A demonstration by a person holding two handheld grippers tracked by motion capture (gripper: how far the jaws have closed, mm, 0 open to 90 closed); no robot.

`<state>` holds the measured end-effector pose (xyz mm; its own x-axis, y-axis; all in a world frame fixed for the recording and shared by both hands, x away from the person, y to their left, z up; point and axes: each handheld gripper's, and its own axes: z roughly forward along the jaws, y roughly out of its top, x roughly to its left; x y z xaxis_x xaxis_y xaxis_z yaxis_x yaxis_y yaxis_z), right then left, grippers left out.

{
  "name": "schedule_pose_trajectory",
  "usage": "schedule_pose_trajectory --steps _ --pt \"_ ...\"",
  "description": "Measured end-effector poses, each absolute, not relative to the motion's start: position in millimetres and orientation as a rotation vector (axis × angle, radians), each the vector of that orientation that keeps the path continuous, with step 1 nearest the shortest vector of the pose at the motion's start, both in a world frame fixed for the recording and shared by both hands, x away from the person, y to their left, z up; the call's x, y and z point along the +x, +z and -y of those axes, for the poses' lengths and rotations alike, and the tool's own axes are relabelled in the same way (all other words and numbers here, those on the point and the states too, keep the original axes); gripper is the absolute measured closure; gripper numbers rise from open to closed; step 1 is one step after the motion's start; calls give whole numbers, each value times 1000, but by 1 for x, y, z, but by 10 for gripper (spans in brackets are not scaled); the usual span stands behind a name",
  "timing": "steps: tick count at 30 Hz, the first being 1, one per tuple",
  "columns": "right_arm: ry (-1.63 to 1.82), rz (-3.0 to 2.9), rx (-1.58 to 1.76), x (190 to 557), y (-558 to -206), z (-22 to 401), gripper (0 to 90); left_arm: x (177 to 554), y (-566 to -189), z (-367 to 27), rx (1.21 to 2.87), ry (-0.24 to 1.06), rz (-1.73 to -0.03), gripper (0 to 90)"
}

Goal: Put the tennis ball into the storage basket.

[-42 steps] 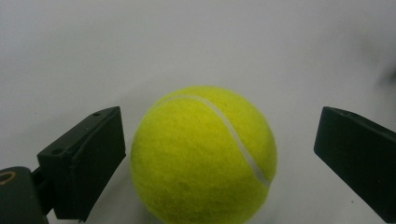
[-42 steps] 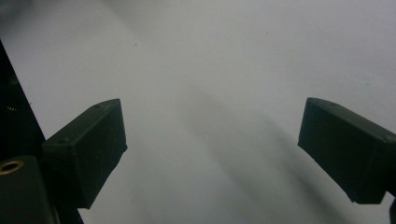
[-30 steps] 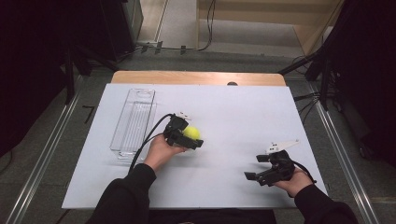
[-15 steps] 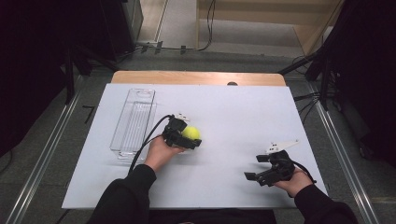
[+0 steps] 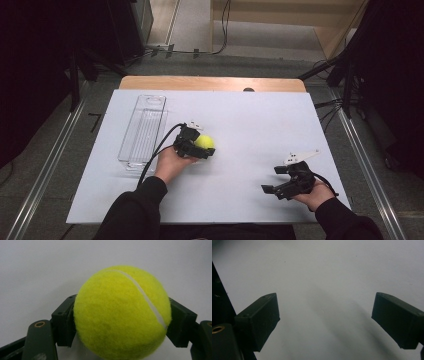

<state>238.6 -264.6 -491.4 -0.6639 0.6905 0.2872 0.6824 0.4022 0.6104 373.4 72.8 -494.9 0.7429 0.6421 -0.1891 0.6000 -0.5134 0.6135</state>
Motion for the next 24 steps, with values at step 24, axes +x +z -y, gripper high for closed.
schedule_pose_trajectory --steps 24 --pt "1134 -2623 1285 239 -491 265 58 375 -493 -75 2259 62 -941 261"
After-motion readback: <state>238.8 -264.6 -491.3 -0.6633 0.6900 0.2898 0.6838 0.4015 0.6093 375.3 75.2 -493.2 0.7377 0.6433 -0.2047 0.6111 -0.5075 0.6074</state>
